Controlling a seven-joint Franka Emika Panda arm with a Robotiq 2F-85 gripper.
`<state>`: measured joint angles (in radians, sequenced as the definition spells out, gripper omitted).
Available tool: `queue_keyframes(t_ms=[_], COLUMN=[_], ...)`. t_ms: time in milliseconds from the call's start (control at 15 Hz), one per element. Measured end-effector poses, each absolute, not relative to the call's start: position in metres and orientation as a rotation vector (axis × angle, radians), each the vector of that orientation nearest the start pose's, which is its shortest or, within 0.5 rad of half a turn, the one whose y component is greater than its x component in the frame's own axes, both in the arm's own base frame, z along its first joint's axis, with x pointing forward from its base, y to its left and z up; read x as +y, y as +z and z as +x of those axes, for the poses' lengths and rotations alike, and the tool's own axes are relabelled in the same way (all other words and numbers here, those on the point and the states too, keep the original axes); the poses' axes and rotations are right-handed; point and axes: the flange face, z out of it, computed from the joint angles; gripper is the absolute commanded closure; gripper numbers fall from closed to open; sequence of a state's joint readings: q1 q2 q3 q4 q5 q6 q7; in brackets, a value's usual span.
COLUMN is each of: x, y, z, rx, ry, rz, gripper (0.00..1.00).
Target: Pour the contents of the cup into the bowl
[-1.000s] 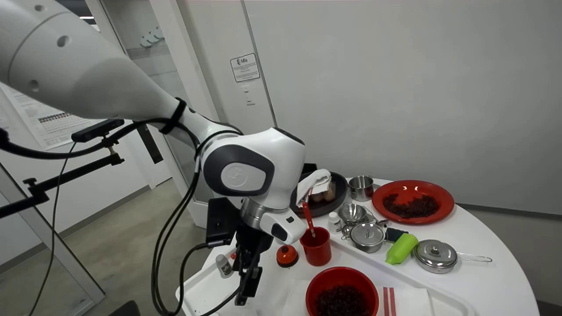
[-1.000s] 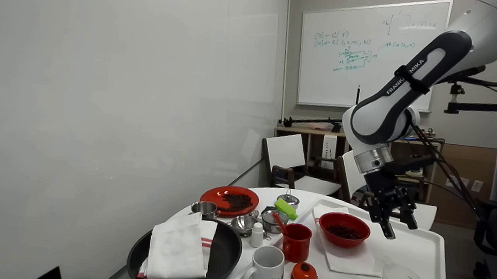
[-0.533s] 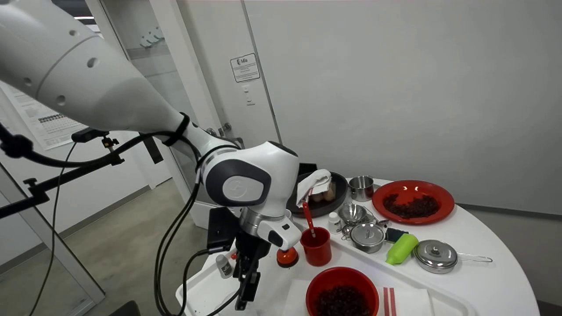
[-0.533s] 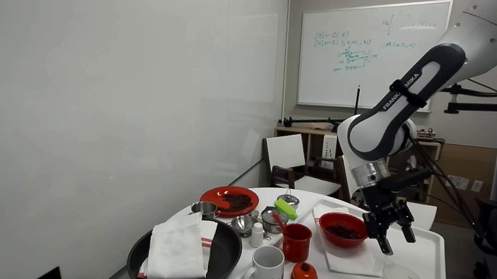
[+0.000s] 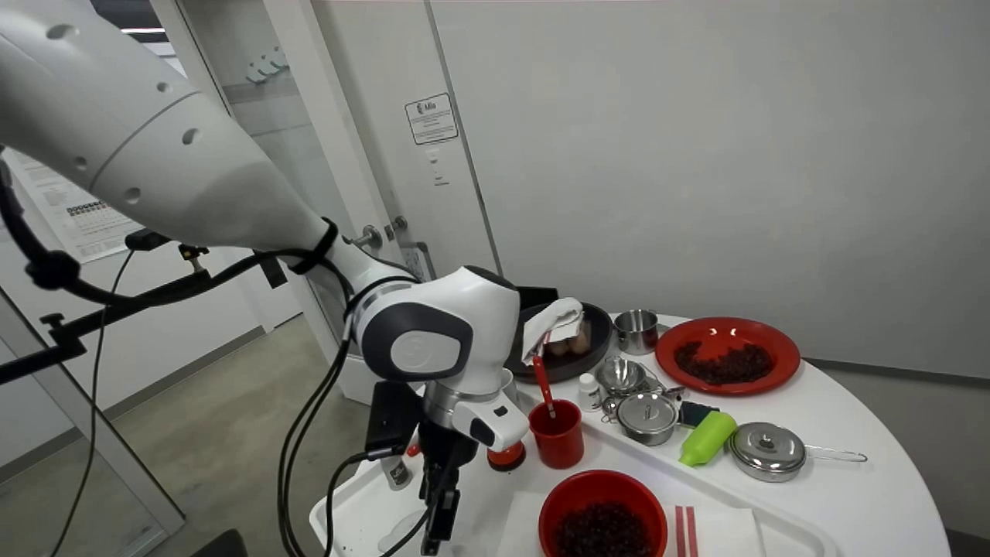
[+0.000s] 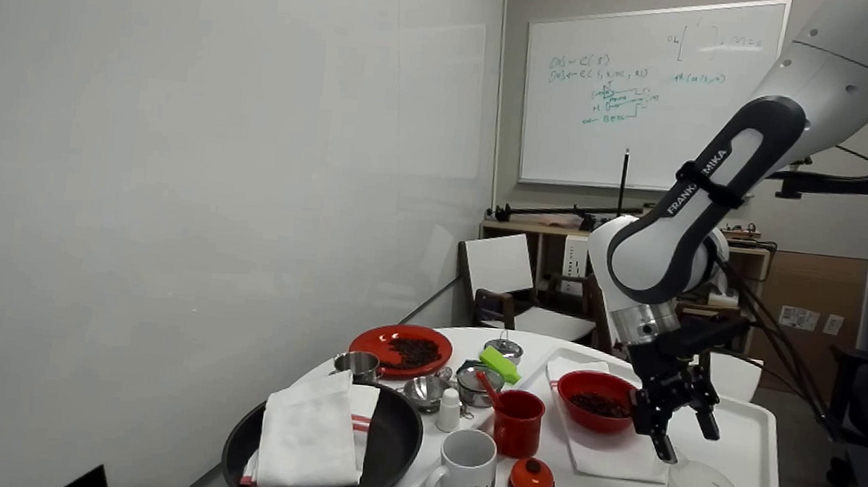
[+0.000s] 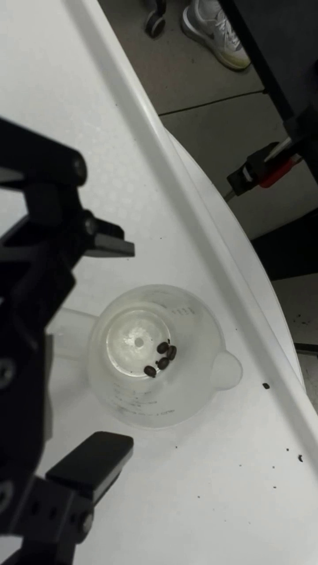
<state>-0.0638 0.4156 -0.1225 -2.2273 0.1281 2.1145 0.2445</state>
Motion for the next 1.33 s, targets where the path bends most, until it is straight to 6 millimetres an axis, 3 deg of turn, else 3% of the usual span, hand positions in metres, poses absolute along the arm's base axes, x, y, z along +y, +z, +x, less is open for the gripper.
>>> queue_keyframes(t_ms=[533, 1200, 1333], x=[-0.12, -0.119, -0.12], y=[0.156, 0.15, 0.147], z=[0.473, 0.476, 0.475], rx=[1.036, 1.209, 1.214], ry=[0.72, 0.649, 0.65], rz=[-2.878, -2.862, -2.862], gripper=[0.0, 0.0, 0.04])
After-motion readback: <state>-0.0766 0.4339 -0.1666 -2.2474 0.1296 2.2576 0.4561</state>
